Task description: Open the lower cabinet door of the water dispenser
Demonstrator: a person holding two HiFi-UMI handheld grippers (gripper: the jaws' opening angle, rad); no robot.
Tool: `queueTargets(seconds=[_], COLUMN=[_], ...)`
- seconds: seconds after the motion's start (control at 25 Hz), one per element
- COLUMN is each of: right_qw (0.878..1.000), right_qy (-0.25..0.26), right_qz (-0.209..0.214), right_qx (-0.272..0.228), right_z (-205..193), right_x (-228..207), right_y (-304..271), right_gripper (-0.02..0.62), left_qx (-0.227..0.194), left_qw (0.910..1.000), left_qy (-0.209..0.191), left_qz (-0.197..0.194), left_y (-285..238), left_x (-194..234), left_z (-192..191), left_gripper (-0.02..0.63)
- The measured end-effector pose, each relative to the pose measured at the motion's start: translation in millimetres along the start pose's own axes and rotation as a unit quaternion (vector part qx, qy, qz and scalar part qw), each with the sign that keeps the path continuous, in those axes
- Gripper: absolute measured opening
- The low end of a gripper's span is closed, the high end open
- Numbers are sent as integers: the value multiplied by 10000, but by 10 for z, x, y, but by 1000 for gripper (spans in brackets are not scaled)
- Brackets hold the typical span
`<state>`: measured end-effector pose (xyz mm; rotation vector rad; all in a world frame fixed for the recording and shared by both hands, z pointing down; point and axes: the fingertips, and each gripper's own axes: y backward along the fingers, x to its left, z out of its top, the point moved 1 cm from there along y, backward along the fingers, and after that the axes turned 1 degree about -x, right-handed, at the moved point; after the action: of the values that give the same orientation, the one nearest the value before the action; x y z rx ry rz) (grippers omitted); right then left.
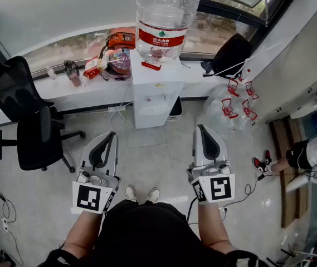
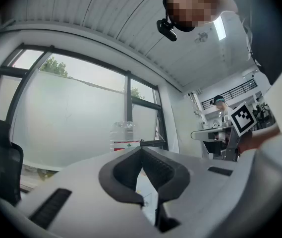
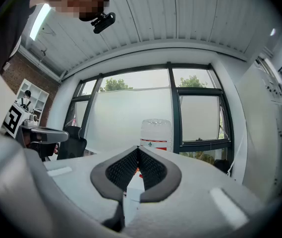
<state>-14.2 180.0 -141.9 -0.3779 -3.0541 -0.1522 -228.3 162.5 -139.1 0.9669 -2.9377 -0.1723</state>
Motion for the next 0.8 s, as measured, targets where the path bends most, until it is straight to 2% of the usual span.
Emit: queueTargets(seconds=[0.16,0.32,0.56,0.68,0.8], right_qw=[10000,10000,9995,9994,9988], right_qy=[-8,-66,-306,-355,-460], right_qz=[20,45,22,15,17], right_qx=[3,4,-86,-17,139], right_z=[6,-16,-66,-188,-364], right_x=[-10,-52,-286,-411,-476], right_y=[36,98,342,449,482], right_gripper=[5,5,5,5,5], left_qx=[37,163,93,99,146], left_qw=[10000,9996,9999,9997,9997], left_qy=[-25,-236,-106,-172,-67], left_qz=[7,41,88,141,170], left_y=[20,35,20,7,-21], left_x=[-28,-58,-280,-365,-414], left_z=[-1,-51,-73,-123,-202], left_gripper=[9,9,9,9,9])
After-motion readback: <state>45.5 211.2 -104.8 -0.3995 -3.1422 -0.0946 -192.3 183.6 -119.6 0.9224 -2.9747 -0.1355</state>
